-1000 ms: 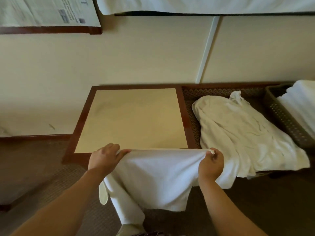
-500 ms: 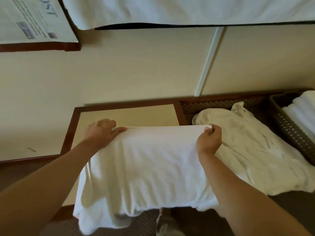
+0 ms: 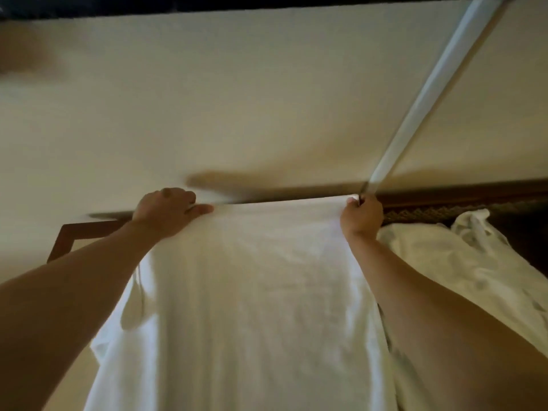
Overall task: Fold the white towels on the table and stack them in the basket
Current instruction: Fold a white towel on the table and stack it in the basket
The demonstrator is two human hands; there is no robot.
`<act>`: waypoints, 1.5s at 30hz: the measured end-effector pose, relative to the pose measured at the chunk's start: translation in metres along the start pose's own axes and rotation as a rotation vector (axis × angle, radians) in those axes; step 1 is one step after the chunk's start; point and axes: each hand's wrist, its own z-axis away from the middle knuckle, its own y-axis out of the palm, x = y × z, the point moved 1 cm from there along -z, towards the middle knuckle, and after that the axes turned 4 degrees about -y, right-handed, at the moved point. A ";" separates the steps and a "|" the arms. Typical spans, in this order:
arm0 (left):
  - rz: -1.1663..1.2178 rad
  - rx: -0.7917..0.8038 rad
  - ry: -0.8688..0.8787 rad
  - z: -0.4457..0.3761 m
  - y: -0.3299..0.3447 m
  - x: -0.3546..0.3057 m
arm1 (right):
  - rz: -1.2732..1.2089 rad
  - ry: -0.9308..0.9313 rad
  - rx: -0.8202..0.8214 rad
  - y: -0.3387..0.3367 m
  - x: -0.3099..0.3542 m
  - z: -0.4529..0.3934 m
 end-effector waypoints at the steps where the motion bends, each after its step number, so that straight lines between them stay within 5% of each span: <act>1: -0.001 0.033 -0.016 -0.009 0.011 -0.001 | 0.037 -0.009 0.042 0.009 -0.006 -0.008; 7: 0.153 0.110 -0.167 -0.034 0.044 -0.006 | 0.167 -0.077 0.078 0.037 -0.021 -0.026; 12: 0.381 0.171 -0.240 -0.027 0.049 0.001 | 0.373 0.062 -0.014 0.039 -0.011 -0.021; 15: 0.657 0.155 -0.303 -0.015 0.050 0.024 | 0.421 -0.112 -0.087 0.043 0.015 0.013; 19: 0.737 0.233 -0.287 0.018 0.047 0.060 | 0.332 -0.592 0.396 0.088 0.063 0.121; 23: 0.786 0.388 -0.231 0.060 0.046 0.082 | 0.472 -0.739 0.805 0.146 0.095 0.208; 30: 0.511 0.614 -0.164 0.152 0.047 0.104 | 0.617 -0.614 0.748 0.179 0.095 0.238; 42: 0.641 0.129 -0.240 0.187 0.066 0.112 | 0.707 -0.598 0.625 0.183 0.094 0.249; 45: 0.795 0.013 -0.443 0.177 0.065 0.130 | 0.728 -0.593 0.631 0.183 0.094 0.249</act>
